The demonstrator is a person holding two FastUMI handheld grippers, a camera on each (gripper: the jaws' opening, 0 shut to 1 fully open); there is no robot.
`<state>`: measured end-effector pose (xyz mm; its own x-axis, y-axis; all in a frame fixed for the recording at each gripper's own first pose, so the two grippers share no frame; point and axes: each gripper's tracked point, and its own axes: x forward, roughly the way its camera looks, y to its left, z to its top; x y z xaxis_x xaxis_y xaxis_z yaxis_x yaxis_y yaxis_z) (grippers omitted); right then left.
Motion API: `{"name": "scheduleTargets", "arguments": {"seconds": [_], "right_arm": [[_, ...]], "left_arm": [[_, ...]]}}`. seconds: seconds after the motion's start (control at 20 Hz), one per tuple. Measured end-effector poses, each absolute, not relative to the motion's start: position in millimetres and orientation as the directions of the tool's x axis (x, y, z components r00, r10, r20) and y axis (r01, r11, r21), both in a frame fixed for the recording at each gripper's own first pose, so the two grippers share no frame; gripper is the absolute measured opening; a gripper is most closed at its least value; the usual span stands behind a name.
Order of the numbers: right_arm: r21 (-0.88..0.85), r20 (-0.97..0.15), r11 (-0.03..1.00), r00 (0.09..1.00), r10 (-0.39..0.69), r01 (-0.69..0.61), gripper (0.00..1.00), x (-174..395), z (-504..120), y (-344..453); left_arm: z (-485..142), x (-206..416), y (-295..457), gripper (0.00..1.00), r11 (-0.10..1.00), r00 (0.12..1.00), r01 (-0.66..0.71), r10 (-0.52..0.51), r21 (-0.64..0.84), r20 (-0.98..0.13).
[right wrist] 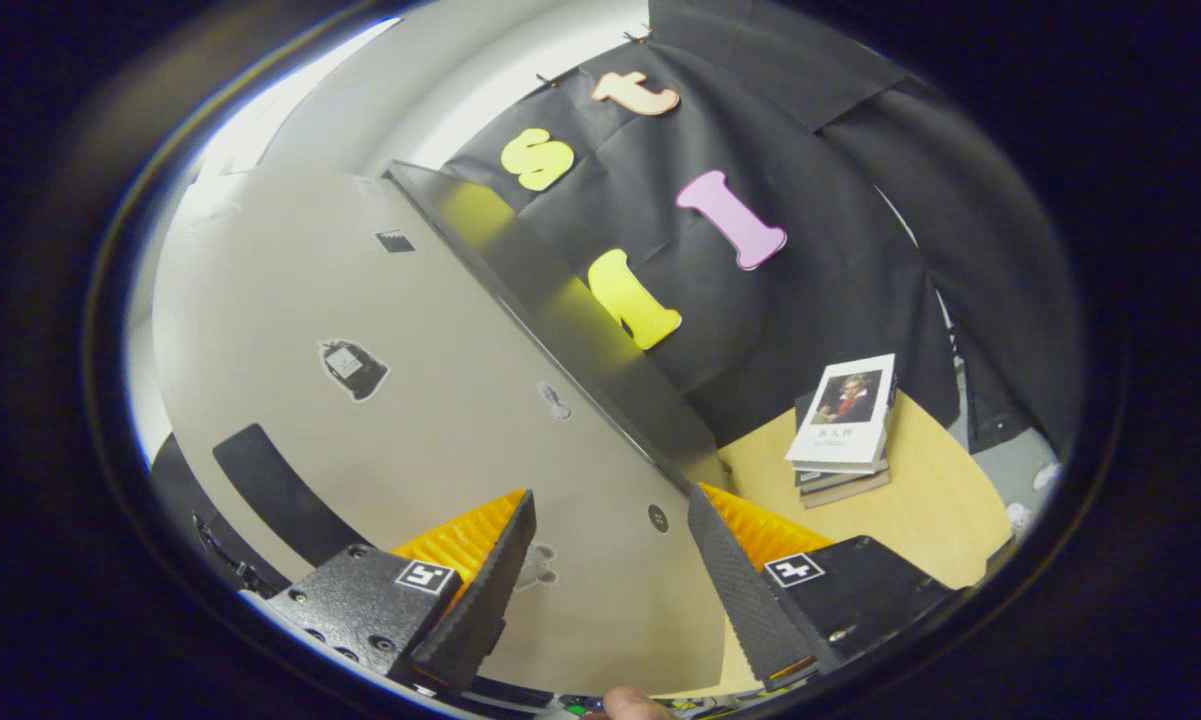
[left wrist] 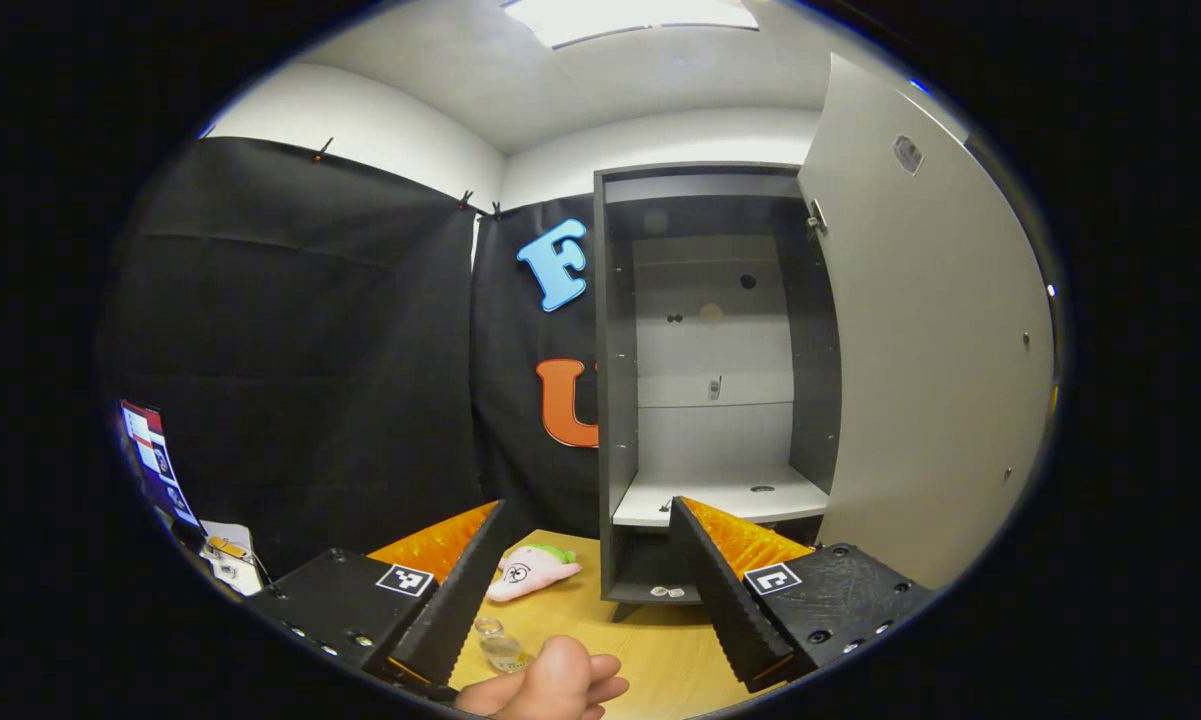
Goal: Open the cabinet door with the right hand, grasp the bottle in the cabinet with the left hand and place it on the coaster, then close the cabinet door with the right hand.
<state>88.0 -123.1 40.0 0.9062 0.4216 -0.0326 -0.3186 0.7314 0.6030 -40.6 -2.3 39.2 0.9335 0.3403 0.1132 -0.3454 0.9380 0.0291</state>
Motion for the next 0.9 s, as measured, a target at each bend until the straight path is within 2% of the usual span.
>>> {"name": "scheduleTargets", "arguments": {"seconds": [0.3,0.35,0.55,0.9], "right_arm": [[0.557,-0.057,0.734,0.864,0.501,-0.389,0.98,76,45,-49],[0.565,-0.059,0.723,0.855,0.515,-0.397,0.98,77,45,-40],[0.598,-0.076,0.672,0.804,0.589,-0.436,0.98,83,40,1],[0.58,-0.085,0.657,0.767,0.636,-0.481,0.98,94,40,44]], "left_arm": [[25,-39,34,0.97,0.93,0.928,-0.367,0.365,0.006,0.078],[24,-38,39,1.0,0.93,0.927,-0.368,0.368,-0.007,0.075],[25,-40,67,0.97,0.915,0.912,-0.404,0.403,0.002,0.078],[9,-30,105,0.96,0.896,0.895,-0.444,0.444,-0.008,0.036]]}}
